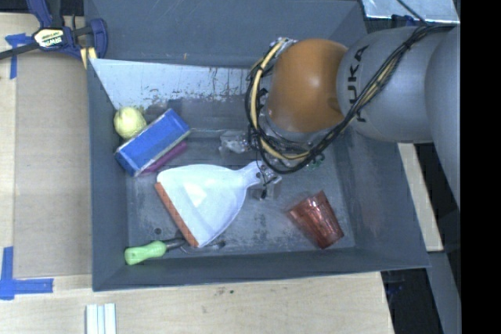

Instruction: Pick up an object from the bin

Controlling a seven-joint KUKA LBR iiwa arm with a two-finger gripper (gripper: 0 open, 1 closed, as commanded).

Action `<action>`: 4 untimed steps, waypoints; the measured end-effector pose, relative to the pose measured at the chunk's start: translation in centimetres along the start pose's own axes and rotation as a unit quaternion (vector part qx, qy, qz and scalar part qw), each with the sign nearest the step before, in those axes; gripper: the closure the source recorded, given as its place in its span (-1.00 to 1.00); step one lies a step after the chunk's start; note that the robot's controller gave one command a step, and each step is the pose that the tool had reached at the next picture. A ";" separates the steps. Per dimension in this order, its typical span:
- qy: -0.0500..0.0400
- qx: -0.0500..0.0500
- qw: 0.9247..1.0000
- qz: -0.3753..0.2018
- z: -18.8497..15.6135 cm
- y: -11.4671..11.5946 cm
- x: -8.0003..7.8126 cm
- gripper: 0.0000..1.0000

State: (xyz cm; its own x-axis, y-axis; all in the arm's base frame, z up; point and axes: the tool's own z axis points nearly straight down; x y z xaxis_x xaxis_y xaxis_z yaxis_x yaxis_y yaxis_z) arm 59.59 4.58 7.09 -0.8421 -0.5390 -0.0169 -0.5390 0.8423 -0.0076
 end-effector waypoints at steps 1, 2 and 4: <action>0.000 -0.001 0.993 -0.116 -0.1 1.0 0.2 1.00; 0.000 -0.001 0.993 -0.116 -0.1 1.0 0.2 1.00; 0.000 -0.001 0.993 -0.114 -5.2 1.0 0.2 1.00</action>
Offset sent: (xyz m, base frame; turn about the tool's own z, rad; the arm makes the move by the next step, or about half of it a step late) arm 0.0000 0.0000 0.0000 0.0000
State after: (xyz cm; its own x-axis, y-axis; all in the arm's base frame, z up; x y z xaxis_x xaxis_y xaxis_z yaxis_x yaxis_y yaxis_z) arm 58.84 5.31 12.26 -0.6978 -0.7161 -0.0158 -0.7160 0.6980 -0.0097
